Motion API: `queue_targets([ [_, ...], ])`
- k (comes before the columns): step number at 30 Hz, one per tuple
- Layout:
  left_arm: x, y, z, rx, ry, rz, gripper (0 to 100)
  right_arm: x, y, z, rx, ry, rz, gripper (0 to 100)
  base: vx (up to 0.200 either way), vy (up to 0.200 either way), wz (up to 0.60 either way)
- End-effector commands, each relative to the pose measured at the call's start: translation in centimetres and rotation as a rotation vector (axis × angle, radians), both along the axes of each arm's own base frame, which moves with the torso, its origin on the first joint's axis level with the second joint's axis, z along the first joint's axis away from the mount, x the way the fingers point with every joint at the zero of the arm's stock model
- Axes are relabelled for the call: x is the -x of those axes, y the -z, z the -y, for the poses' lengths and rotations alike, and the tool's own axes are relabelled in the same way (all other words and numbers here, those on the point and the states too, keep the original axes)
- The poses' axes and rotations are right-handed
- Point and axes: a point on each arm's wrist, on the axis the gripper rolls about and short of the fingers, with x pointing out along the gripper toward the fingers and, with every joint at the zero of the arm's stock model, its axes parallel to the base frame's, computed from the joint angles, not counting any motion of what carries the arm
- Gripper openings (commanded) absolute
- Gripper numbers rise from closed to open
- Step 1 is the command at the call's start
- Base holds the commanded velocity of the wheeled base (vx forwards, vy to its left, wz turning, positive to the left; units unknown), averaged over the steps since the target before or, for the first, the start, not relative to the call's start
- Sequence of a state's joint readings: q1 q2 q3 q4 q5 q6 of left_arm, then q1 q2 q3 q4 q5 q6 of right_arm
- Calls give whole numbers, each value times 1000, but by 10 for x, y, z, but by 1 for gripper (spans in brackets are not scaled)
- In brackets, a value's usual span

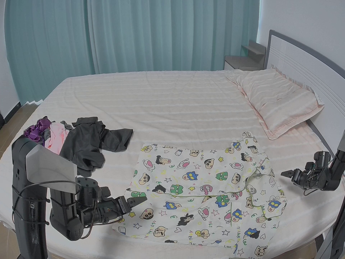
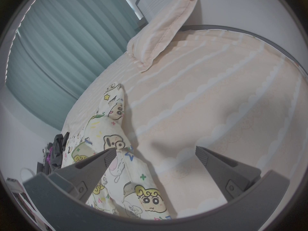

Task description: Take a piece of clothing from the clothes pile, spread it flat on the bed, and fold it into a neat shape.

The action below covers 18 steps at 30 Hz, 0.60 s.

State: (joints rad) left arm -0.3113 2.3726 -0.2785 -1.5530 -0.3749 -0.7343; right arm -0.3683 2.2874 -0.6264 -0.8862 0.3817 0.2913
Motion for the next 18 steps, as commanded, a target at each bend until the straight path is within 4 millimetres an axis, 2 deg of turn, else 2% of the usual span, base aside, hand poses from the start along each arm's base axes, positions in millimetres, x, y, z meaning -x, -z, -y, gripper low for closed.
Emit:
queue_targets([
  [1, -1, -1, 0, 5, 1, 12, 100, 8, 10, -5, 1, -54, 6, 100, 0, 0, 0],
  [7, -1, -1, 0, 5, 1, 14, 100, 2, 24, -19, 3, -103, 10, 100, 0, 0, 0],
  [10, -1, -1, 0, 5, 1, 14, 100, -2, 34, -34, -3, -147, -11, 100, 0, 0, 0],
  [17, -1, -1, 0, 5, 1, 12, 100, -8, 38, -36, -7, -154, 13, 100, 0, 0, 0],
  [18, -1, -2, 0, 6, 1, 15, 100, -8, 38, -36, -7, -152, 13, 0, 0, 0, 0],
])
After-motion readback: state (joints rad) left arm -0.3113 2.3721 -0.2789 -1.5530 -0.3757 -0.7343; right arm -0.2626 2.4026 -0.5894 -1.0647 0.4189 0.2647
